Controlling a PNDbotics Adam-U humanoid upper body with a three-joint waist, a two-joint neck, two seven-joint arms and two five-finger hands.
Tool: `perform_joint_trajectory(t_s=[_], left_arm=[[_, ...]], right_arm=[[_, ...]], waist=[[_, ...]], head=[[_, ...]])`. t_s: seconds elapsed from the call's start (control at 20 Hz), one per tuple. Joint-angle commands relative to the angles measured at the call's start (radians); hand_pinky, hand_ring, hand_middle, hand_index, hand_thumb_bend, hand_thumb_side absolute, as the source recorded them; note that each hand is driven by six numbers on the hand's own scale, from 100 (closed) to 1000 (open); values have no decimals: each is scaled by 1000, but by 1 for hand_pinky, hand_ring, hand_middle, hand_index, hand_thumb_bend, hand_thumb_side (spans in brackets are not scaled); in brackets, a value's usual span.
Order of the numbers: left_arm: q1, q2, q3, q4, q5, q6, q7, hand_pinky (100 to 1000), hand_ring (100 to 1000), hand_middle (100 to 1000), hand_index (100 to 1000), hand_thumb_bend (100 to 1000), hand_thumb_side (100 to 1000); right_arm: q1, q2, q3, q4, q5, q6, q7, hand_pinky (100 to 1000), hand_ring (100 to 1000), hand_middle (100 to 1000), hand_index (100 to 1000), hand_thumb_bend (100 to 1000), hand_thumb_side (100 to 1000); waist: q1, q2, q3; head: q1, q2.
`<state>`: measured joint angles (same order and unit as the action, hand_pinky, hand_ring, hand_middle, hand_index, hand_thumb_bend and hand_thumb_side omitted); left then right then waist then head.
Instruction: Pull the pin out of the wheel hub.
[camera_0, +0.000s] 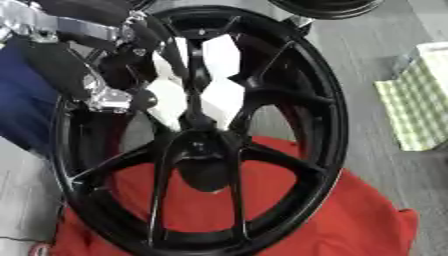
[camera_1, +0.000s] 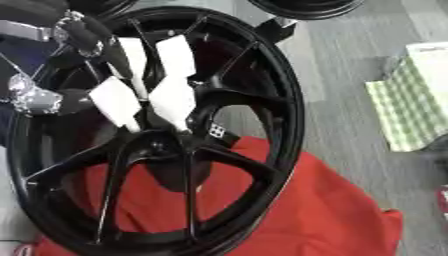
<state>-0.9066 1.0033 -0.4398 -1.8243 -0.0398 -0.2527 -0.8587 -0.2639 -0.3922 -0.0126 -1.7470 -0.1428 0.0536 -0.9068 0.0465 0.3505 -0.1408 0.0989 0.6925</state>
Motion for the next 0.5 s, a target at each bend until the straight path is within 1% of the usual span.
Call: perform_joint_trajectory(t_s=[0.05, 0.2, 0.5], left_arm=[[-11, 17, 8, 1, -18, -61, -48, 319, 233, 752, 877, 259, 742], [-10, 16, 7, 5, -37, -73, -48, 317, 234, 752, 875, 279, 724], [-9, 12, 3, 12, -58, -93, -48, 316, 232, 751, 873, 288, 713]], right_arm=[[-10, -19, -11, -10, -4, -3, 0, 447, 594, 536, 733, 405, 657], [-10, -20, -10, -10, -5, -3, 0, 447, 594, 535, 733, 405, 659], [-11, -19, -10, -9, -8, -4, 0, 446, 593, 534, 732, 406, 659]], waist=[[-4, -23, -1], [-5, -22, -1], [-5, -19, -2]], head=[[1, -4], [0, -8], [-1, -15]])
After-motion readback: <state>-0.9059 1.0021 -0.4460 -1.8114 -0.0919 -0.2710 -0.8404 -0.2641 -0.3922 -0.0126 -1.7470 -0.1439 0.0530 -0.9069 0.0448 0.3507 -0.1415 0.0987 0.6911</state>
